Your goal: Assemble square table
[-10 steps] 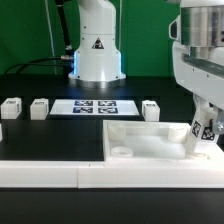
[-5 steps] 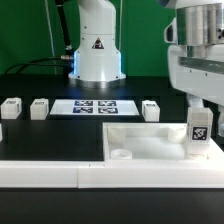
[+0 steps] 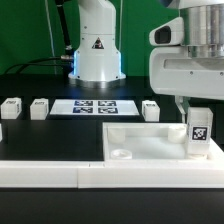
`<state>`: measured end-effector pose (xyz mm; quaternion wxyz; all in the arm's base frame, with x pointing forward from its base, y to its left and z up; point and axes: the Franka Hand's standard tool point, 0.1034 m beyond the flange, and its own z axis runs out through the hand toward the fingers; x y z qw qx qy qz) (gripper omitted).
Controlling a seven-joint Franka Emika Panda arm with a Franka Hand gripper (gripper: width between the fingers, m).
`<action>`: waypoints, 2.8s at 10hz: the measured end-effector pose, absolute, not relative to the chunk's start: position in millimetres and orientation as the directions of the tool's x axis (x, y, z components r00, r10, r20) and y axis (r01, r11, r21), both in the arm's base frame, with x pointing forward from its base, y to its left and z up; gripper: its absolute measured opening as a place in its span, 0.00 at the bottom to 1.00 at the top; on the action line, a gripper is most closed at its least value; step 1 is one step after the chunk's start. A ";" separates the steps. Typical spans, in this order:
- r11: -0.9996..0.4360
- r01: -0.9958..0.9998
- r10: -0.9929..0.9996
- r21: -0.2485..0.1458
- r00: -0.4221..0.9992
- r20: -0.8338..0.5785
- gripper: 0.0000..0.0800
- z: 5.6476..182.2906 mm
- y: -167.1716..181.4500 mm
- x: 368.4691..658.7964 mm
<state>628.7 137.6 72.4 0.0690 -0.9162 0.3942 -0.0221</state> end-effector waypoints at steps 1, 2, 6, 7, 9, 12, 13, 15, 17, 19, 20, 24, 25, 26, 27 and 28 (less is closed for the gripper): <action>-0.753 -0.642 -0.649 -0.144 0.761 0.002 0.81 72.4 136.7 628.9; -0.849 -0.510 -0.518 -0.138 0.855 0.029 0.81 72.5 129.8 630.4; -0.957 -0.258 -0.270 -0.128 0.960 0.078 0.81 74.8 119.2 634.5; -0.952 -0.276 -0.287 -0.130 0.955 0.076 0.66 74.6 119.3 634.5; -0.921 -0.367 -0.377 -0.130 0.924 0.062 0.52 73.0 113.8 634.0; -0.836 -0.531 -0.540 -0.137 0.841 0.038 0.52 71.9 111.4 633.7; -0.785 -0.604 -0.612 -0.139 0.790 0.024 0.52 71.7 110.6 633.5; -0.680 -0.720 -0.728 -0.139 0.686 0.002 0.52 71.4 109.1 633.1; -0.436 -0.891 -0.895 -0.123 0.444 -0.046 0.52 69.7 112.0 629.4; -0.039 -0.994 -0.992 -0.106 0.052 -0.118 0.52 69.3 121.1 626.8; 0.063 -0.994 -0.989 -0.095 -0.049 -0.139 0.52 69.5 123.1 627.1; 0.336 -0.939 -0.929 -0.074 -0.317 -0.193 0.52 69.3 125.2 629.5; 0.317 -0.945 -0.935 -0.078 -0.298 -0.192 0.52 69.3 125.1 629.5; 0.232 -0.969 -0.960 -0.090 -0.213 -0.181 0.62 69.1 125.6 628.8; 0.078 -0.991 -0.984 -0.107 -0.059 -0.167 0.77 69.6 127.1 628.4; -0.055 -0.991 -0.985 -0.126 0.074 -0.153 0.77 70.0 128.4 628.3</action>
Offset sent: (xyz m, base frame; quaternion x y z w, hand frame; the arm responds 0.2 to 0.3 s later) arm 0.0024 -0.0227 0.0088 -0.0066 -0.0082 -0.2687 0.9632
